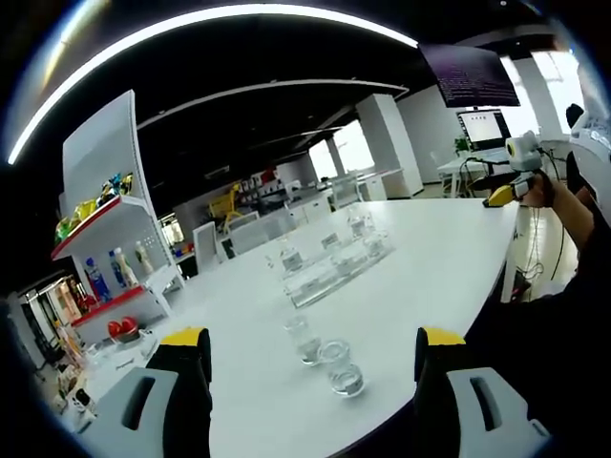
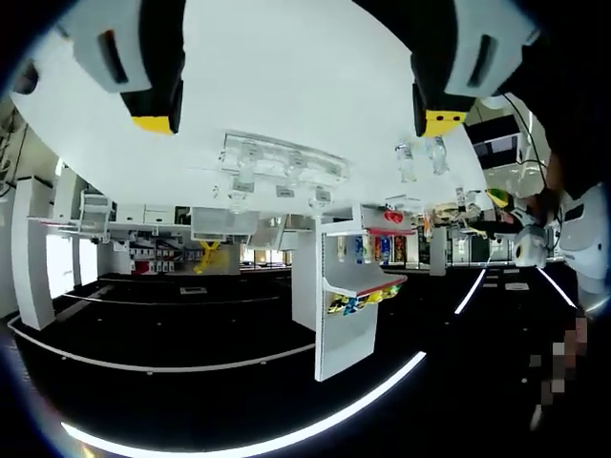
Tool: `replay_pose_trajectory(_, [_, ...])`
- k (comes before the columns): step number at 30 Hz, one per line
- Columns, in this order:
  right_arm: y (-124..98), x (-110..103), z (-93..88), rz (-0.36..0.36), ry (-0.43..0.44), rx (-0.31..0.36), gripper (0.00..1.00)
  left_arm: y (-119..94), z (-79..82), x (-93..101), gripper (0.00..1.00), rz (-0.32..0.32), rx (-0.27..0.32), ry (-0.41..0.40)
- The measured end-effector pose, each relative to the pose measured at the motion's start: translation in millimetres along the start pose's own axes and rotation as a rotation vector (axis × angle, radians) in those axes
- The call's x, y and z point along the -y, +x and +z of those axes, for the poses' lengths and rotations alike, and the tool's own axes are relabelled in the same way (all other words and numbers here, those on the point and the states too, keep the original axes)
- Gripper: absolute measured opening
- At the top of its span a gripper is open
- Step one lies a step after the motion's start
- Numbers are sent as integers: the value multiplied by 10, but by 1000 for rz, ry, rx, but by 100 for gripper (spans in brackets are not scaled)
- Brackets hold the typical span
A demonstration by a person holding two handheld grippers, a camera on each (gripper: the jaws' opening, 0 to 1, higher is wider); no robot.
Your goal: Identify the label on the chemical reagent bottle, grasp the chemical reagent bottle, and place it in the designated position on the reagent rack
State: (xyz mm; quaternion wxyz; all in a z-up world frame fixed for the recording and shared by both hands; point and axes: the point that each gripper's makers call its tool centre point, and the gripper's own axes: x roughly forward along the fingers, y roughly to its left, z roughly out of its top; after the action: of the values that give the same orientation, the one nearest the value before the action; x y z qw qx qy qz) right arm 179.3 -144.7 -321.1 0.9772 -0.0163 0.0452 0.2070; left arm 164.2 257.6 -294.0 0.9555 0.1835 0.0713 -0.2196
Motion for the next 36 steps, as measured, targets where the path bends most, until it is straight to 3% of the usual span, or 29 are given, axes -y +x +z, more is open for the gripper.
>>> replay_pose_trajectory(7, [35, -6, -70, 1, -24, -30, 97, 3, -4, -23, 88, 3, -2, -1])
replay_pose_trajectory(12, [-14, 43, -28, -11, -4, -6, 96, 42, -37, -26, 88, 1, -6, -10])
replay_pose_trajectory(17, [-31, 63, -9, -16, 9, 3, 95, 119, -61, 99, 88, -59, 21, -25])
replay_pose_trajectory(29, [-28, 35, -2, 1, 21, 8, 94, 410, -259, 159, 91, -94, 52, -72])
replay_pose_trajectory(34, [-31, 35, 10, 4, 28, 14, 94, 543, -420, 169, 90, -100, 54, -89])
replay_pose_trajectory(36, [-29, 35, 7, 4, 29, 13, 94, 594, -510, 223, 87, -124, 42, -61])
